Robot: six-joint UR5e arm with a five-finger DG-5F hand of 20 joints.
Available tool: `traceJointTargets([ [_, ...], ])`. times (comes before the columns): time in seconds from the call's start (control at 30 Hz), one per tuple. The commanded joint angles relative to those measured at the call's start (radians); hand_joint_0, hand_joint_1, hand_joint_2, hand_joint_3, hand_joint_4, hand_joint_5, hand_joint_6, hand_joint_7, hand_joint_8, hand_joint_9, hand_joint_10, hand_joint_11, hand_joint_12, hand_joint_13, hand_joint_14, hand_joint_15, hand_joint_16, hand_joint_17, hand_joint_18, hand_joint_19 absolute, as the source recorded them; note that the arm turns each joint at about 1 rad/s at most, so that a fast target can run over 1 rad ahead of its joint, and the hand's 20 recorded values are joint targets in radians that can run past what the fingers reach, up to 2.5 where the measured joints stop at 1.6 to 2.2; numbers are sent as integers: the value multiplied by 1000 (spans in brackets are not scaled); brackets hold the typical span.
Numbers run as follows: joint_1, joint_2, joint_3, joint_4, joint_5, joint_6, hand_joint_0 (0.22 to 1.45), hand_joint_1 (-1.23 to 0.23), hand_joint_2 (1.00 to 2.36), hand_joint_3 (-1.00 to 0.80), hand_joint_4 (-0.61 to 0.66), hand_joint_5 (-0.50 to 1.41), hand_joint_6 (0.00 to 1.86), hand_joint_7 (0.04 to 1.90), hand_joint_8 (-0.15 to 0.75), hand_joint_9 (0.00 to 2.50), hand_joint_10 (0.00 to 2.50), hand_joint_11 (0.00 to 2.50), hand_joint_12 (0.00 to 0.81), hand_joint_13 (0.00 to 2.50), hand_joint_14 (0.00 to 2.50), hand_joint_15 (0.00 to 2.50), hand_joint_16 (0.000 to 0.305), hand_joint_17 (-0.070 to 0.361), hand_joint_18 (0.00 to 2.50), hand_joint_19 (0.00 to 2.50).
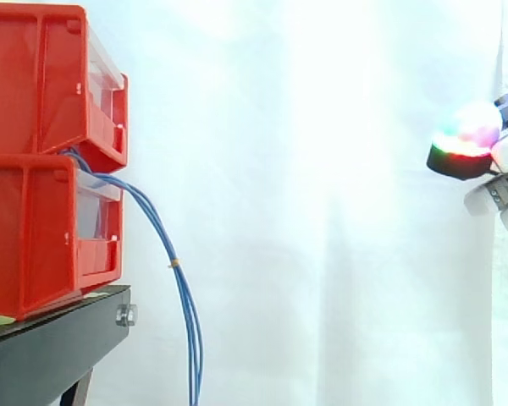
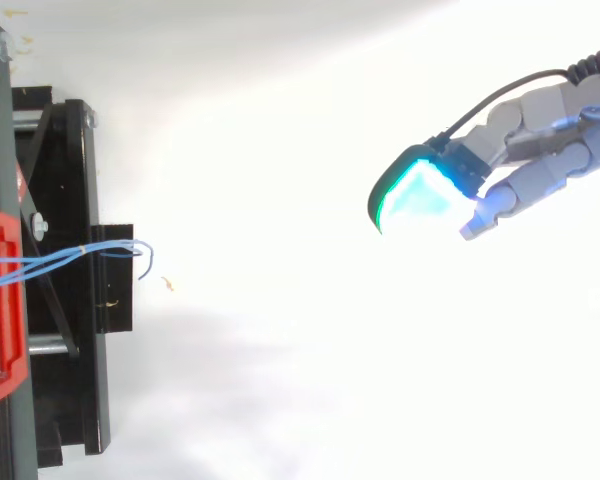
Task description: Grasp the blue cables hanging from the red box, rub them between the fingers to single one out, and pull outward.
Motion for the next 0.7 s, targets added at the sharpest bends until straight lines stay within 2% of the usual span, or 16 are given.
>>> traceJointTargets([
  [0.0,5,0,-37,39,6,0,522,-601,1003,-443,278,-180,502,660,262,639,0,36,361,321,1,64,57,129,185,125],
  [0.1,7,0,-71,106,17,0,522,-601,1003,-442,275,-180,502,662,263,642,0,44,362,332,1,74,57,129,197,135],
  [0.17,8,0,-98,187,36,0,522,-601,1003,-441,278,-179,502,664,265,656,2,59,364,343,2,73,57,128,205,139],
  [0.2,8,0,-104,201,40,0,522,-601,1003,-441,278,-179,502,665,266,658,0,55,364,345,2,77,57,128,205,139],
  [0.27,10,0,-111,220,56,-2,523,-601,1003,-443,278,-179,502,667,268,659,3,66,364,350,3,78,57,128,218,148],
  [0.47,13,-5,-111,210,88,-9,524,-601,1004,-440,277,-177,502,671,267,671,1,78,364,367,3,89,57,128,224,153],
  [0.6,13,-60,-111,210,95,-11,525,-601,1004,-441,276,-177,502,670,268,673,3,77,365,370,3,86,57,128,231,153],
  [0.67,13,-114,-111,217,91,5,525,-601,1003,-443,275,-177,502,669,268,673,4,75,364,376,3,95,57,128,236,159],
])
